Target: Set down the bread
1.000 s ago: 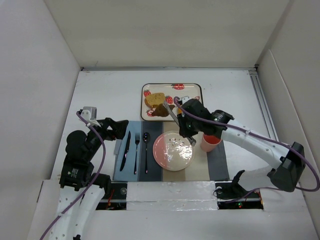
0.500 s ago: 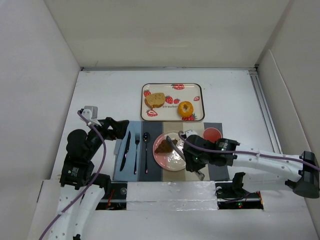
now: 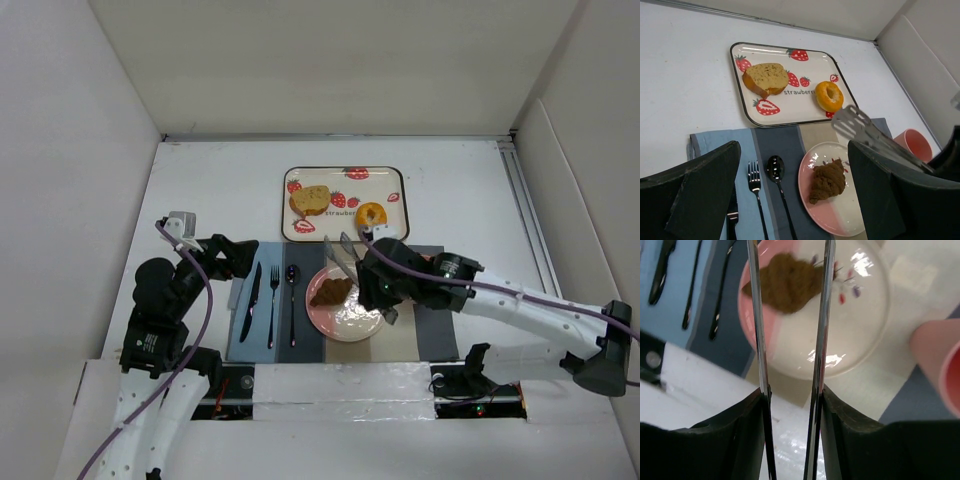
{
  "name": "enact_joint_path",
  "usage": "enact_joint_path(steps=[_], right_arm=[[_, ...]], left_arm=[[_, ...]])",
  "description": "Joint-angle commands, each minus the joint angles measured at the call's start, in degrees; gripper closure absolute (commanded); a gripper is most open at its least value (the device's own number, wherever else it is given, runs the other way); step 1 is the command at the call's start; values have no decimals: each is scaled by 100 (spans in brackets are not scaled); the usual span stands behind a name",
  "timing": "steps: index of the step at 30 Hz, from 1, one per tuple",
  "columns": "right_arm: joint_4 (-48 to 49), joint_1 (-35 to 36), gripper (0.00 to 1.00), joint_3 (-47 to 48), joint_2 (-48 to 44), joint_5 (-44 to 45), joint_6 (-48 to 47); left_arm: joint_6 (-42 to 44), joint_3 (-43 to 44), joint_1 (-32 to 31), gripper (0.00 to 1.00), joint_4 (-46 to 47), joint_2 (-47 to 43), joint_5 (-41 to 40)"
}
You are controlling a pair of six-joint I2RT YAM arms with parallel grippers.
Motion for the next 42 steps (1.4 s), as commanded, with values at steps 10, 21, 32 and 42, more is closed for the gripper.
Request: enact_joint_path(steps=[10, 21, 32, 42], right_arm=[[319, -1890, 54, 884, 1529, 441, -1211], [310, -2005, 49, 1148, 2278, 756, -1467], [-50, -1900, 55, 1675, 3244, 1336, -1765], [-455, -1539, 52, 1895, 3316, 1953, -1563]], left_arm=[[72, 138, -25, 17, 196, -158, 44], [63, 129, -25, 16, 187, -202, 71], [72, 129, -25, 16, 178, -167, 53], [81, 155, -25, 16, 178, -132, 53]])
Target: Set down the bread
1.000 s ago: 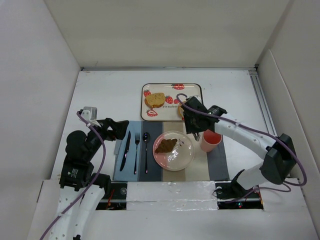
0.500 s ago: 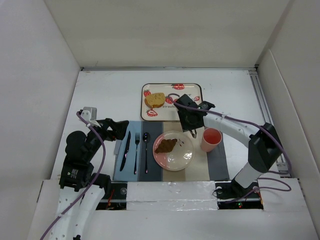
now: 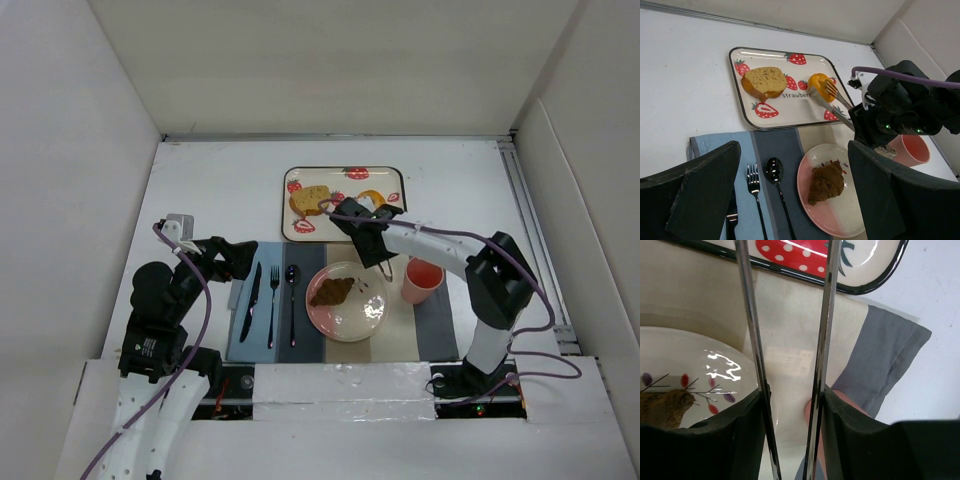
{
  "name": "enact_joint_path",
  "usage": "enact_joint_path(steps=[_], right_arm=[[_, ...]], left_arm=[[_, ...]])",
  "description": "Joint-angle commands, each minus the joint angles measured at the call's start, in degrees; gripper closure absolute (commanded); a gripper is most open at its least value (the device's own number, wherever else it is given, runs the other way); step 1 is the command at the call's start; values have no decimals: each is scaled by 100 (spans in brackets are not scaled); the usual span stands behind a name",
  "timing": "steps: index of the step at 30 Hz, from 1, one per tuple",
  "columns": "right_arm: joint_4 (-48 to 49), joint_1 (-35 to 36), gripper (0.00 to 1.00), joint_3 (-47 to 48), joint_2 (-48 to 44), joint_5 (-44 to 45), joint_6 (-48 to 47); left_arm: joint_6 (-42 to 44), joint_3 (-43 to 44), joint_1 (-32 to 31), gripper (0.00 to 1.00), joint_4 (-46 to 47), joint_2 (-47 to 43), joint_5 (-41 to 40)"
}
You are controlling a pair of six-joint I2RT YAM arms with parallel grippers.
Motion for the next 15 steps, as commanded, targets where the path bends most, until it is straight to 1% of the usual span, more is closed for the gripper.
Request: enact_joint_path(steps=[1, 6, 8, 10, 15], right_arm=[[-171, 148, 53, 363, -310, 292, 89], [-83, 148, 54, 530, -706, 28, -51], [-126, 148, 54, 635, -637, -26, -78], [-223, 148, 53, 714, -461, 132, 1], [-12, 34, 53, 697, -207, -78, -122]], left_arm=[[78, 147, -25, 16, 187, 4, 47], [78, 147, -25, 17, 178, 4, 29], [70, 138, -25, 17, 178, -31, 47], [70, 138, -25, 17, 178, -31, 29], [70, 129, -25, 17, 178, -22, 47]])
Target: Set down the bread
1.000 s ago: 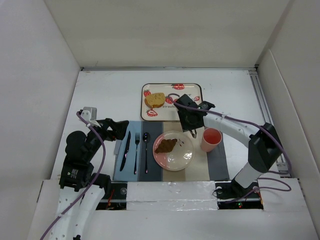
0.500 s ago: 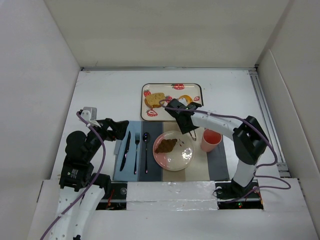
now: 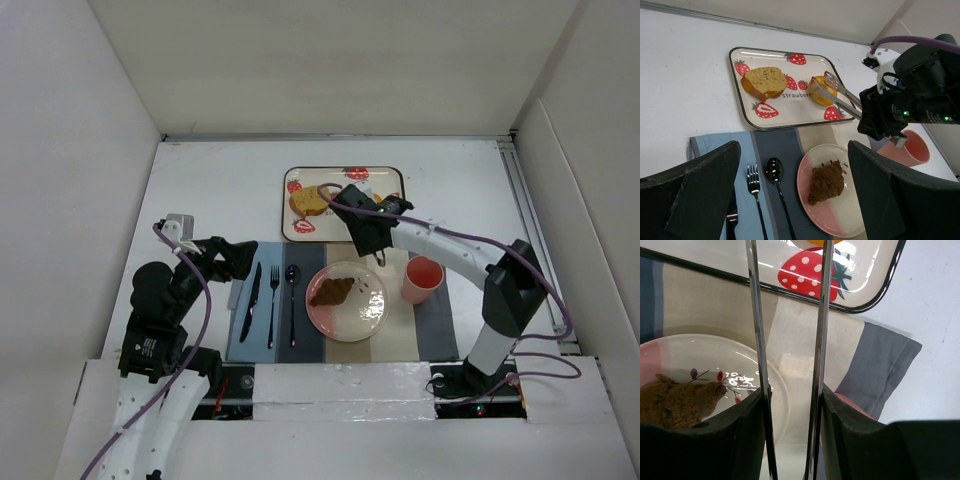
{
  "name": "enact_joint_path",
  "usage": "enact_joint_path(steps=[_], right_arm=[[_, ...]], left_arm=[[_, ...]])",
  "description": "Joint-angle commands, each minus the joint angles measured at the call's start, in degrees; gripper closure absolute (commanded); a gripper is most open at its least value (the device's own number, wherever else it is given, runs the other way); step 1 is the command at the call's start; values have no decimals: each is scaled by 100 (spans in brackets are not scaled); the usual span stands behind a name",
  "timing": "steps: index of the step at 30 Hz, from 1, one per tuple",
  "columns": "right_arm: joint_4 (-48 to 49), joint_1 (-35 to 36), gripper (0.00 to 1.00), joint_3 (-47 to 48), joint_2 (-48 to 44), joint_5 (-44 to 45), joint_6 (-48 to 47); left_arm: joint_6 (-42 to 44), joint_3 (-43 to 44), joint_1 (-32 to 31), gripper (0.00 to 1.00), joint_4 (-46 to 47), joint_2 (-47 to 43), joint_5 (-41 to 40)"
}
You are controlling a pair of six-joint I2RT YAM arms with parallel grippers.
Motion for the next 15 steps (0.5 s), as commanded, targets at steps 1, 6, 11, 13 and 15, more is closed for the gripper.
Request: enact_joint_path(steps=[1, 6, 11, 13, 15], right_arm=[[101, -125, 53, 157, 218, -28, -61], [198, -231, 53, 17, 324, -37, -96], [313, -284, 53, -107, 429, -90, -131], [339, -284, 58, -133, 464, -81, -105], [409, -284, 66, -177, 447, -194, -139]], left_arm=[[67, 138, -25, 16, 187, -14, 47], [67, 138, -25, 17, 187, 4, 55], [76, 138, -25, 17, 196, 56, 82], [85, 138, -25, 17, 187, 56, 64], [85, 138, -25, 17, 187, 74, 56]])
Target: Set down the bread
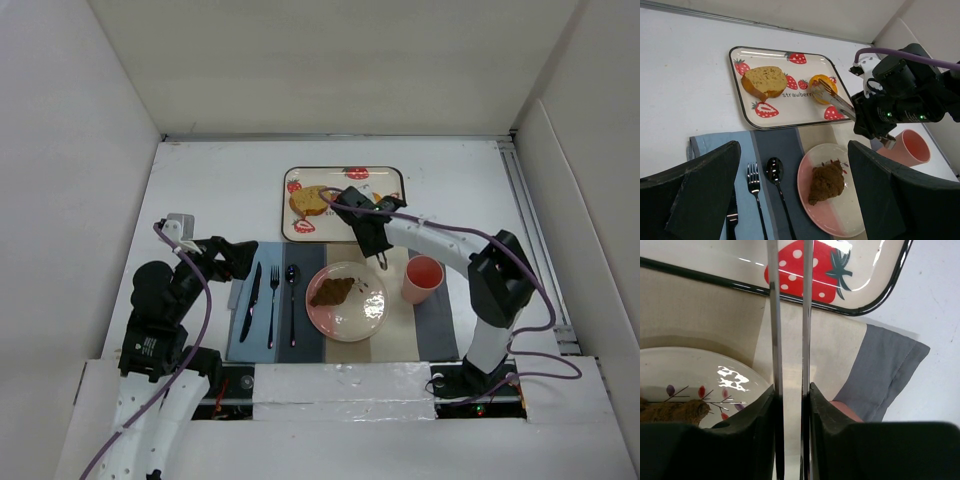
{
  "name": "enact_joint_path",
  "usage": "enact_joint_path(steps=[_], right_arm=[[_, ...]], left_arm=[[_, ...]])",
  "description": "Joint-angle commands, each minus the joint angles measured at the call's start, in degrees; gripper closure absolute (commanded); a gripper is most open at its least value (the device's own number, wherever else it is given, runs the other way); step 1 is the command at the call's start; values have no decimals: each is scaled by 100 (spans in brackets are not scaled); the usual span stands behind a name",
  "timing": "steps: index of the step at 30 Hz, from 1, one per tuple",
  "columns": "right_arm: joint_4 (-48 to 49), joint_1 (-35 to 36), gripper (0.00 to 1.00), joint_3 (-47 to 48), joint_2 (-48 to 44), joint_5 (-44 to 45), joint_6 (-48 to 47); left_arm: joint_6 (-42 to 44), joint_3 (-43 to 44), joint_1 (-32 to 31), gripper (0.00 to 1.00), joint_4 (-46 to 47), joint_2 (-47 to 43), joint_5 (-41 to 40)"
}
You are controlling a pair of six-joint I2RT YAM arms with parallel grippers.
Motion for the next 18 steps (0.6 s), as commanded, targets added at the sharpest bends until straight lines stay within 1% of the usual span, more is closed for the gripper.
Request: enact_joint_path(steps=[1, 4, 6, 8, 9, 10, 12, 13, 14, 16, 17, 18], right_arm=[[291, -24, 73, -65, -1, -116, -28], [335, 54, 81, -127, -307, -160, 85], [397, 116, 82, -302, -659, -318, 130], [371, 335, 83, -478, -1421, -581, 296], [370, 336, 83, -574, -1634, -600, 297], [310, 493, 83, -671, -1836, -678, 454], [248, 635, 83, -1110, -2258, -854, 613], [152, 696, 83, -1268, -2686, -1029, 822], [99, 827, 83, -1435, -2891, -1083, 938], [63, 1021, 84, -1918, -3312, -1459, 1306], [28, 1222, 83, -2068, -3715, -1557, 1456], [-33, 1302, 83, -2313, -3884, -1601, 1614]], left_arm=[[83, 138, -25, 17, 185, 57, 69], [83, 138, -25, 17, 193, 57, 60], [92, 147, -25, 17, 202, 109, 69], [83, 138, -25, 17, 220, 92, 77], [83, 138, -25, 17, 211, 74, 86], [83, 138, -25, 17, 220, 92, 86], [83, 147, -25, 17, 211, 92, 78], [83, 138, -25, 17, 220, 100, 86], [83, 129, -25, 17, 211, 83, 95], [83, 129, -25, 17, 220, 92, 95], [83, 129, -25, 17, 228, 92, 78], [92, 138, -25, 17, 211, 100, 78]])
